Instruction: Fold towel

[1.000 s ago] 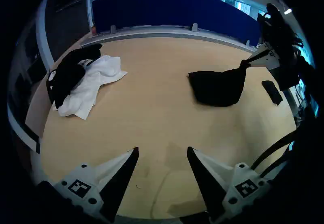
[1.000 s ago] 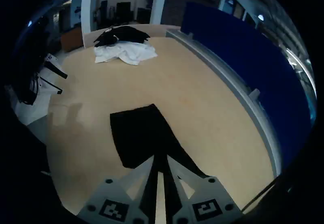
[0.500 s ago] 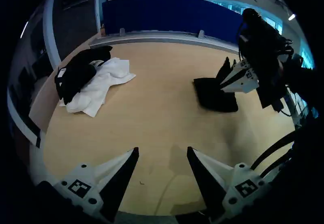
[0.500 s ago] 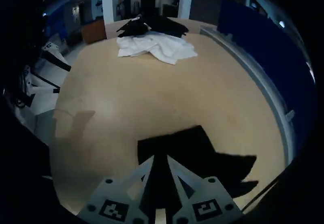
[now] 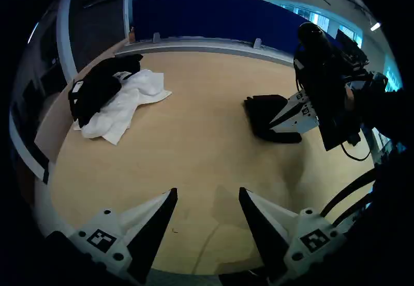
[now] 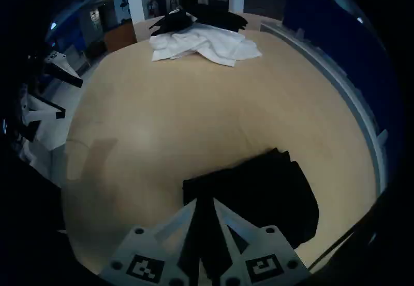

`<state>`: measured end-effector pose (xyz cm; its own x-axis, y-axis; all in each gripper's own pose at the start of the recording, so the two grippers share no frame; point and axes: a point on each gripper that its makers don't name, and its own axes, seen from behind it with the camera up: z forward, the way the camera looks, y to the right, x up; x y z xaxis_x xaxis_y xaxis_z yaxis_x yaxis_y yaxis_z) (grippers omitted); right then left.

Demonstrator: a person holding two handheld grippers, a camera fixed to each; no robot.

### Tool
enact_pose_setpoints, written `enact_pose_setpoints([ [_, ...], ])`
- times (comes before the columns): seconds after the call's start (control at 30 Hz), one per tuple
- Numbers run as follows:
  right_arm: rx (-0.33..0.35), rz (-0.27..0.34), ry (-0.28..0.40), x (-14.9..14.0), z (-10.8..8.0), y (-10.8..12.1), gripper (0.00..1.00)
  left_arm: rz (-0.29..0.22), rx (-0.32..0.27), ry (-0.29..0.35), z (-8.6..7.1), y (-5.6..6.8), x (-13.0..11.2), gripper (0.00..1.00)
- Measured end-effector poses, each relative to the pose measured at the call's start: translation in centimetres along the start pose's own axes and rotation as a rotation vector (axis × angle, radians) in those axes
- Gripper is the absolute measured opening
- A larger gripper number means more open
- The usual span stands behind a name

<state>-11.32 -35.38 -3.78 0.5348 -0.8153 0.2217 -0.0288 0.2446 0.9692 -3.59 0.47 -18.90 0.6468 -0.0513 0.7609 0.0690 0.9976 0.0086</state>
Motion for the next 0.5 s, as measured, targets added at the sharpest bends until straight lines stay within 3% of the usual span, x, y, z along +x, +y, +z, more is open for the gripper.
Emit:
enact_pose_setpoints([
  [0.17,-0.004,-0.011,0.018,0.2,-0.7,-0.1,0.22,0.006,-0.001,0.0,0.0,0.0,0.2,0.88],
  [0.3,0.013,-0.003,0.05,0.7,-1.6,-0.6,0.43,0.006,-0.001,0.001,-0.1,-0.1,0.4,0.88],
  [0.37,0.014,0.008,0.07,0.9,-2.2,-0.7,0.6,0.008,0.0,0.002,-0.2,-0.2,0.5,0.88],
  [0.5,0.001,0.036,0.096,0.7,-3.5,-0.5,0.83,0.011,-0.002,0.003,-0.3,-0.1,0.7,0.88],
])
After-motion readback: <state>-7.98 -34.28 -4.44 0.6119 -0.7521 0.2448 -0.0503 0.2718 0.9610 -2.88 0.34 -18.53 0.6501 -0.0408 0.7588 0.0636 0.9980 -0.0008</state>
